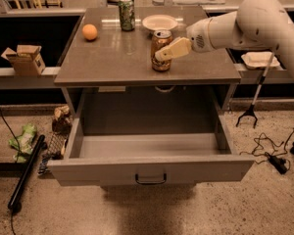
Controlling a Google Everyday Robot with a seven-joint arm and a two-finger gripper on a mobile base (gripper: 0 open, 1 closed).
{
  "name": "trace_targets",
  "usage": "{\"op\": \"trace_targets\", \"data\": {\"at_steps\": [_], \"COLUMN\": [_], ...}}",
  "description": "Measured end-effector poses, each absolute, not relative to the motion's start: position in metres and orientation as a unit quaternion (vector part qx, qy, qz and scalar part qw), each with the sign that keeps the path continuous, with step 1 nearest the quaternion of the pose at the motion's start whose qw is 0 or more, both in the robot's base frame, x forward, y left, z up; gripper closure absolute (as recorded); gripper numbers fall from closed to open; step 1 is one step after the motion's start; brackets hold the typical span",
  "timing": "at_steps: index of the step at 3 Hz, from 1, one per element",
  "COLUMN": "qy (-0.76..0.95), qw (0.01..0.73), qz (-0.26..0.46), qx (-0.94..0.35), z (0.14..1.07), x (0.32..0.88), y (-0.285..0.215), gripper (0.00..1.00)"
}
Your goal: Place orange can into top drawer
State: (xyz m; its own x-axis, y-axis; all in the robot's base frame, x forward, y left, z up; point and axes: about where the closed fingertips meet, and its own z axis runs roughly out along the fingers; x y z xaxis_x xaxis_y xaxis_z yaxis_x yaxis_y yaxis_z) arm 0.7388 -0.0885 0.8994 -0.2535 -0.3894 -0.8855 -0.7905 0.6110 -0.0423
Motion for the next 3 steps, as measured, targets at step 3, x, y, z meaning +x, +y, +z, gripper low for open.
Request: {"op": "trace_targets", "data": {"at_steps": [3], "qy": [0.745], "qw": [0.497], "qz": [0.237], "qx": [-0.377], "z": [0.890], "x": [0.749], "y": [-0.054], "gripper": [0.38]}}
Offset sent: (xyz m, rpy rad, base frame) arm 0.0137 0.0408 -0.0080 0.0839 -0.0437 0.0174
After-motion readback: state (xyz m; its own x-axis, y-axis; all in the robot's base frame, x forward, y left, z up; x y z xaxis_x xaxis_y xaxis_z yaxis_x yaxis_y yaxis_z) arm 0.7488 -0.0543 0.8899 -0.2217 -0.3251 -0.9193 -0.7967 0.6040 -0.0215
